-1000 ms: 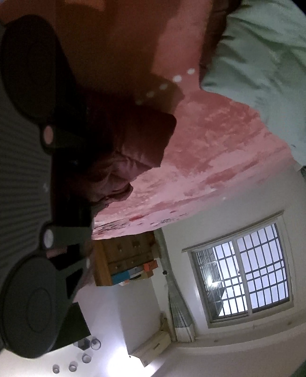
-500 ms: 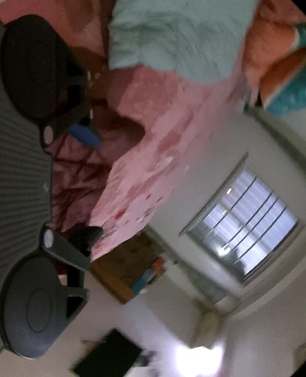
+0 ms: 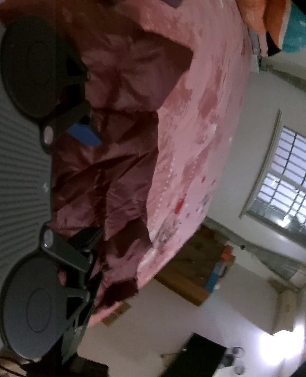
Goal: Fold large clothes
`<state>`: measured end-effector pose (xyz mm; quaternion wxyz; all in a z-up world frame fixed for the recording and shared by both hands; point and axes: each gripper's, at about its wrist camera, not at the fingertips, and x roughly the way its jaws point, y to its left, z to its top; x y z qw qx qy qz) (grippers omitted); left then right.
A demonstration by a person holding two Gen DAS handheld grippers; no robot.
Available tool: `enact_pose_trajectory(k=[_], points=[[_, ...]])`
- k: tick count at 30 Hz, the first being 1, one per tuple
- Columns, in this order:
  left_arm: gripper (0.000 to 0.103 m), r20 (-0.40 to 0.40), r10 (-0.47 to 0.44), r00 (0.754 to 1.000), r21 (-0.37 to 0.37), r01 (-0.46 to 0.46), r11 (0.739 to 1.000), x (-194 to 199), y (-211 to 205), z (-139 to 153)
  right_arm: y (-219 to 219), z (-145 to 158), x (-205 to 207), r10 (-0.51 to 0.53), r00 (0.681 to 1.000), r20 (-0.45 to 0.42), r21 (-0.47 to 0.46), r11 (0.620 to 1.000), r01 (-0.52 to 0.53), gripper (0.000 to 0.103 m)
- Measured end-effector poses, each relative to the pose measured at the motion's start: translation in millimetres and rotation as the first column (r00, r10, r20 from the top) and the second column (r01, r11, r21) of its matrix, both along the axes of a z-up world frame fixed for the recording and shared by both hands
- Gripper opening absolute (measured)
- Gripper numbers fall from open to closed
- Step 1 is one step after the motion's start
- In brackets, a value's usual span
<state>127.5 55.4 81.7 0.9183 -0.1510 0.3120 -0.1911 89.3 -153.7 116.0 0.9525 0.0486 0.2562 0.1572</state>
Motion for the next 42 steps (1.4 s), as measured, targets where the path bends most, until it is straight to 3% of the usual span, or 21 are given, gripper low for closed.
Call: enact_pose_trajectory(k=[7,13,19,26,35,42], points=[[0.075,0.022,0.05,0.998,0.185,-0.054,0.981,30.9,-24.9,-14.8,-33.1,-7.1,24.3,-0.131,0.991,-0.026,-0.064,0.99,0.129,0.103],[0.077,0.061,0.113,0.992,0.229,-0.124,0.966,44.0,-24.9,-24.1,-72.3,-12.3,33.5,-0.223,0.975,-0.018,-0.023,0.975,0.223,0.103],[0.081,0.069,0.117,0.991,0.232,-0.13,0.964,48.0,-22.0,-38.0,-112.6,-24.7,46.0,-0.357,0.934,-0.029,-0.008,0.934,0.357,0.103],[0.082,0.101,0.099,0.99,0.243,-0.121,0.963,49.2,-21.5,-51.1,-117.7,-49.4,74.0,-0.422,0.906,-0.016,-0.027,0.906,0.421,0.103],[0.083,0.135,0.106,0.985,0.217,-0.133,0.967,51.0,-24.1,-66.5,-119.6,-69.5,108.2,-0.425,0.904,-0.045,-0.027,0.905,0.424,0.103],[0.084,0.131,0.102,0.986,0.207,-0.128,0.97,54.8,-22.9,-71.4,-120.1,-78.8,112.4,-0.429,0.903,-0.032,-0.045,0.903,0.428,0.103]])
